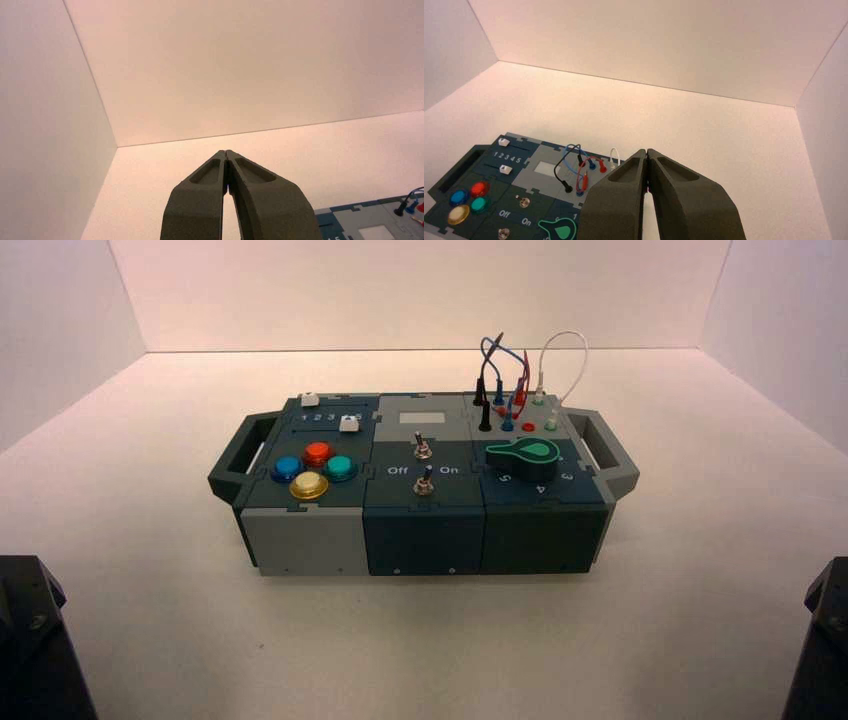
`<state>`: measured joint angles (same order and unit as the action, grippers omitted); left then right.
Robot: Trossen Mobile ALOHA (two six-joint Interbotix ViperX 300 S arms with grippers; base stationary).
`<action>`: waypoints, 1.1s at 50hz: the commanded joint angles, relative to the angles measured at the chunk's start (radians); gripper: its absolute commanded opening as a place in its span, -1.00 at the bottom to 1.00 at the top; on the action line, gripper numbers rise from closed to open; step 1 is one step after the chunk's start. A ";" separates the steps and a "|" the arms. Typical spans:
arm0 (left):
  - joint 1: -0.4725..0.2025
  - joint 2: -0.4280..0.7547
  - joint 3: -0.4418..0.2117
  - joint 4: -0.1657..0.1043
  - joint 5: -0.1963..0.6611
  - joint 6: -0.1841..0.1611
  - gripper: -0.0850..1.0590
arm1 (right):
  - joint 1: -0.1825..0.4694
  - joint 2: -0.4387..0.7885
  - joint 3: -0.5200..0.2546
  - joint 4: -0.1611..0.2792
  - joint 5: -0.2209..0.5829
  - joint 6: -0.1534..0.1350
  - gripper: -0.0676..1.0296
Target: Pull the blue wire.
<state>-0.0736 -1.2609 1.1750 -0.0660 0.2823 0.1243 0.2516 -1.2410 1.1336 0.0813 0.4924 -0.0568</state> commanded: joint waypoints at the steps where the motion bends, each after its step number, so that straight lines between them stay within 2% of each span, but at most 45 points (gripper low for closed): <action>1: 0.003 0.006 -0.014 -0.005 -0.005 -0.006 -0.91 | 0.002 0.005 -0.025 0.002 -0.005 0.000 -0.92; 15: 0.003 0.005 -0.011 -0.008 -0.005 -0.012 -0.91 | 0.009 -0.015 -0.023 0.002 0.006 -0.002 -0.92; 26: 0.003 0.009 -0.011 -0.012 -0.006 -0.014 -0.91 | 0.069 0.000 -0.021 0.002 0.026 -0.002 -0.92; 55: 0.003 0.034 -0.015 -0.014 -0.008 -0.015 -0.91 | 0.204 0.250 -0.041 0.040 0.040 -0.002 -0.91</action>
<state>-0.0752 -1.2410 1.1766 -0.0782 0.2823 0.1135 0.4326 -1.0308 1.1321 0.1120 0.5369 -0.0568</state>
